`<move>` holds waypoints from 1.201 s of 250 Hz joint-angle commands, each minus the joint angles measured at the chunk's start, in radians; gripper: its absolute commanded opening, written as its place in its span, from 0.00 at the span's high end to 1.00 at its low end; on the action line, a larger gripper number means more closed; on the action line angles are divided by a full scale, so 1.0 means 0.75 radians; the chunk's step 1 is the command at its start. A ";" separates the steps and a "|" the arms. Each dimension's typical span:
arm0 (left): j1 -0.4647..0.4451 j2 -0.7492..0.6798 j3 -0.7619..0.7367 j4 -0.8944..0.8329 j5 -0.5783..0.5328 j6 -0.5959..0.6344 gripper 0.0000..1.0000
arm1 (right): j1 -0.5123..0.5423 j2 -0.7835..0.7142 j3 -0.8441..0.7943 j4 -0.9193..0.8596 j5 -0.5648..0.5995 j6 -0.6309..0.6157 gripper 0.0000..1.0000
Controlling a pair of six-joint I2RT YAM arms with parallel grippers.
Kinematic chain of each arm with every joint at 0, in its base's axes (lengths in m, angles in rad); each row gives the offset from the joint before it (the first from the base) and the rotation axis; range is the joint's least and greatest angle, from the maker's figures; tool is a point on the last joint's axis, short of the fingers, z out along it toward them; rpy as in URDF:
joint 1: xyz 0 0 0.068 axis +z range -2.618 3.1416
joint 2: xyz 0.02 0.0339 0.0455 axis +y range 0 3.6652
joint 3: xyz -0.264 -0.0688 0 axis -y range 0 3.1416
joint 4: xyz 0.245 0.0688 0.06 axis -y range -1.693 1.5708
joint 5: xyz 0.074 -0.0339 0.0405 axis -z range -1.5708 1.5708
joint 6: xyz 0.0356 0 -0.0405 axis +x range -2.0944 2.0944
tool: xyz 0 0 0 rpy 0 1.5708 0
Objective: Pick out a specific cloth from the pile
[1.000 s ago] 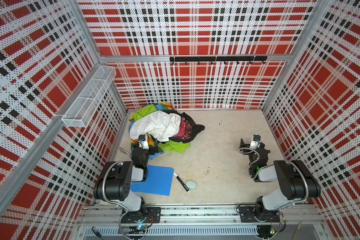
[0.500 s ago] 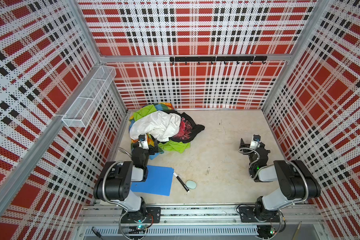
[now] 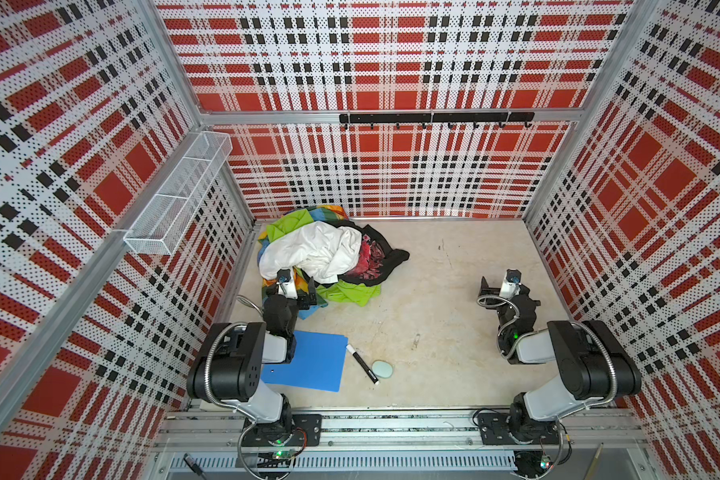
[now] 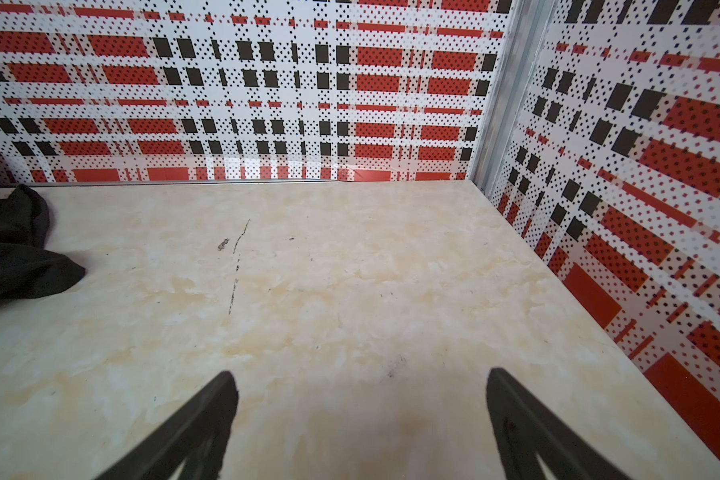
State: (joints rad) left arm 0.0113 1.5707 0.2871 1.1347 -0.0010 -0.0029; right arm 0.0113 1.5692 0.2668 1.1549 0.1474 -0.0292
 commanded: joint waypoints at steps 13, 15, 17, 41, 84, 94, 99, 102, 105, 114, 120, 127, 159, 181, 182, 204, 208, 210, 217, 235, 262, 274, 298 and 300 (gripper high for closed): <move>-0.003 0.004 0.024 0.022 -0.009 0.000 0.01 | -0.002 -0.016 0.005 0.065 0.016 0.015 0.00; -0.004 0.004 0.024 0.021 -0.008 -0.002 0.01 | -0.001 -0.016 0.006 0.066 0.016 0.015 0.00; -0.005 0.004 0.027 0.021 -0.007 -0.001 0.01 | -0.001 -0.017 0.005 0.065 0.015 0.014 0.00; 0.001 0.005 0.024 0.021 -0.002 -0.007 0.01 | -0.001 -0.016 0.006 0.065 0.015 0.015 0.00; 0.018 0.005 0.024 0.022 0.022 -0.021 0.01 | -0.001 -0.016 0.004 0.062 0.014 0.016 0.00; 0.020 0.004 0.024 0.021 0.024 -0.021 0.01 | -0.002 -0.017 0.005 0.063 0.014 0.015 0.00; 0.019 0.003 0.023 0.021 0.022 -0.021 0.01 | -0.002 -0.019 0.006 0.064 0.014 0.016 0.00; 0.018 0.004 0.022 0.021 0.022 -0.021 0.01 | -0.001 -0.018 0.004 0.065 0.015 0.015 0.00; 0.019 0.004 0.022 0.022 0.022 -0.021 0.01 | -0.002 -0.019 0.004 0.066 0.016 0.014 0.00; 0.019 0.001 0.020 0.026 0.021 -0.021 0.01 | -0.001 -0.019 0.000 0.072 0.023 0.016 0.00; 0.018 0.000 0.015 0.032 0.017 -0.023 0.01 | -0.001 -0.020 -0.006 0.084 0.046 0.025 0.00; 0.018 -0.003 0.007 0.045 0.009 -0.024 0.01 | -0.001 -0.020 -0.021 0.112 0.072 0.037 0.00; 0.016 -0.099 -0.031 0.039 -0.035 -0.033 0.01 | -0.002 -0.079 -0.076 0.175 0.110 0.048 0.00; -0.004 -0.214 -0.024 -0.070 -0.100 -0.027 0.01 | 0.001 -0.186 -0.078 0.082 0.116 0.041 0.00; -0.006 -0.220 -0.024 -0.077 -0.103 -0.027 0.01 | 0.001 -0.193 -0.078 0.077 0.116 0.041 0.00; -0.057 -0.354 0.008 -0.247 -0.180 -0.013 0.01 | 0.007 -0.354 -0.067 -0.092 0.147 0.051 0.00; -0.068 -0.377 0.016 -0.283 -0.202 -0.019 0.01 | 0.009 -0.386 -0.058 -0.133 0.153 0.064 0.00; -0.076 -0.389 0.022 -0.301 -0.211 -0.024 0.01 | 0.008 -0.401 -0.056 -0.152 0.154 0.070 0.00; -0.094 -0.429 0.040 -0.363 -0.238 -0.043 0.01 | 0.009 -0.452 -0.043 -0.222 0.154 0.095 0.00; -0.134 -0.529 0.093 -0.538 -0.260 -0.097 0.01 | 0.014 -0.570 -0.003 -0.398 0.132 0.165 0.00; -0.171 -0.655 0.186 -0.800 -0.269 -0.226 0.01 | 0.022 -0.698 0.049 -0.594 0.041 0.309 0.00; -0.174 -0.699 0.235 -0.924 -0.240 -0.297 0.01 | 0.026 -0.735 0.060 -0.644 -0.007 0.389 0.00; -0.185 -0.746 0.352 -1.164 -0.177 -0.421 0.01 | 0.045 -0.759 0.103 -0.719 -0.061 0.555 0.00; -0.185 -0.747 0.364 -1.182 -0.169 -0.431 0.01 | 0.049 -0.759 0.110 -0.729 -0.063 0.569 0.00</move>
State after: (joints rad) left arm -0.1169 1.0531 0.4595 0.5514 -0.1612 -0.1726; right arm 0.0284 1.0195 0.3008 0.7486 0.1711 0.2085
